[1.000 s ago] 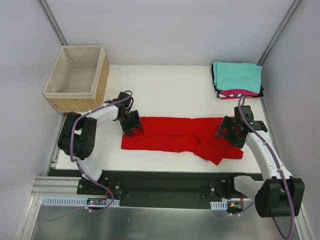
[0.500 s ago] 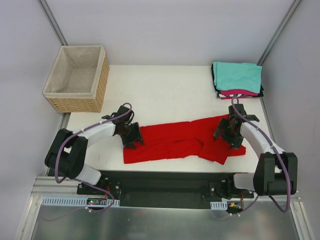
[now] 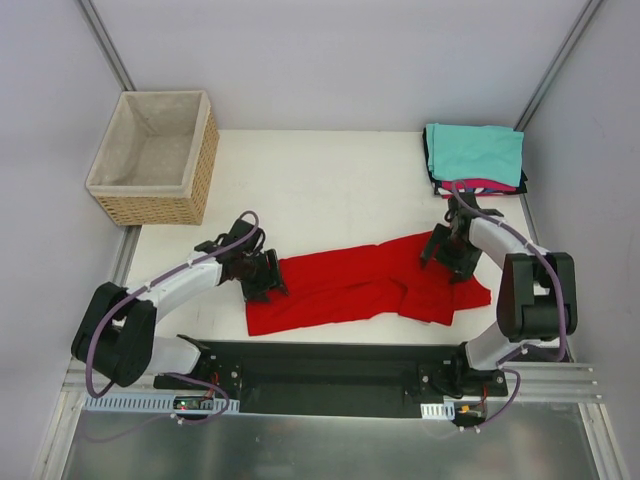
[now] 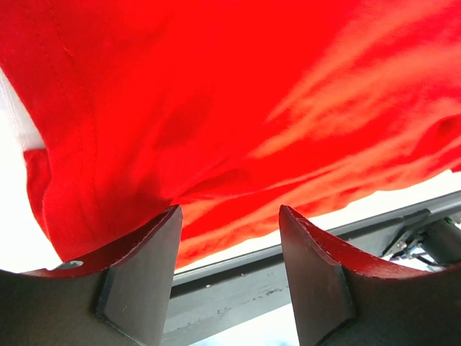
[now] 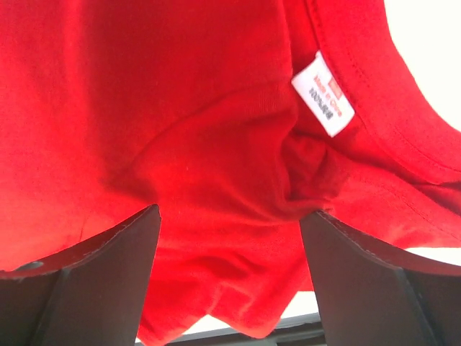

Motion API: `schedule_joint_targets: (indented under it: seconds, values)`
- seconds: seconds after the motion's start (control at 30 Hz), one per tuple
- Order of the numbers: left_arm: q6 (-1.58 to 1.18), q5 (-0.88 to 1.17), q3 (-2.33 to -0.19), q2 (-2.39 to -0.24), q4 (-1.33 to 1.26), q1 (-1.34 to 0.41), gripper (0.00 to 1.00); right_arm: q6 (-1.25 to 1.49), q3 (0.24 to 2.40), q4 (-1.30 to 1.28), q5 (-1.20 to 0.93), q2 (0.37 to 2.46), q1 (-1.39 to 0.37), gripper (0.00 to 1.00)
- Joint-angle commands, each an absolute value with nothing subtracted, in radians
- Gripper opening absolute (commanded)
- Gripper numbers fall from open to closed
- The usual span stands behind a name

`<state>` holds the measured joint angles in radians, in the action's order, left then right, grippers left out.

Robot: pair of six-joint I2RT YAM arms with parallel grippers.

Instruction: Fold and stack the t-shirts

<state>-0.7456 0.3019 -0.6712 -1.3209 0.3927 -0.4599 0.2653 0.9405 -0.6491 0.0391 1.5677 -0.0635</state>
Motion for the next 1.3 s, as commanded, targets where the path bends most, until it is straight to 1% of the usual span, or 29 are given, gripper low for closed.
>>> schedule_joint_targets:
  seconds: [0.0,0.23,0.5,0.57,0.73,0.77,0.83,0.97,1.0,1.13,1.27]
  values:
    - [-0.735,0.314,-0.687,-1.25,0.414,-0.479,0.57,0.279,1.02,-0.638,0.04,1.627,-0.071,0.81]
    - [-0.742,0.35,-0.741,-1.123,0.425,-0.482,0.58,0.273,1.141,-0.646,0.049,1.776,-0.115,0.81]
    - [-0.744,0.33,-0.779,-1.084,0.477,-0.482,0.59,0.261,1.359,-0.703,0.034,1.96,-0.182,0.81]
    - [-0.744,0.328,-0.784,-1.088,0.48,-0.482,0.59,0.256,1.452,-0.724,0.035,1.997,-0.196,0.81]
    - [-0.744,0.325,-0.796,-1.092,0.491,-0.482,0.58,0.245,1.705,-0.83,0.02,2.175,-0.235,0.81]
    - [-0.742,0.324,-0.799,-1.089,0.495,-0.482,0.58,0.244,1.782,-0.837,0.014,2.195,-0.239,0.81]
    - [-0.735,0.315,-0.802,-1.081,0.503,-0.482,0.58,0.244,1.857,-0.859,0.009,2.258,-0.248,0.82]
    - [-0.73,0.307,-0.808,-1.083,0.514,-0.482,0.59,0.248,2.051,-0.905,-0.06,2.377,-0.264,0.82]
    - [-0.729,0.31,-0.808,-1.088,0.518,-0.482,0.59,0.25,2.128,-0.91,-0.086,2.399,-0.268,0.82]
    - [-0.726,0.307,-0.811,-1.094,0.525,-0.482,0.58,0.261,2.264,-0.875,-0.159,2.483,-0.279,0.84]
    - [-0.722,0.302,-0.81,-1.086,0.529,-0.482,0.58,0.27,2.275,-0.781,-0.199,2.491,-0.279,0.87]
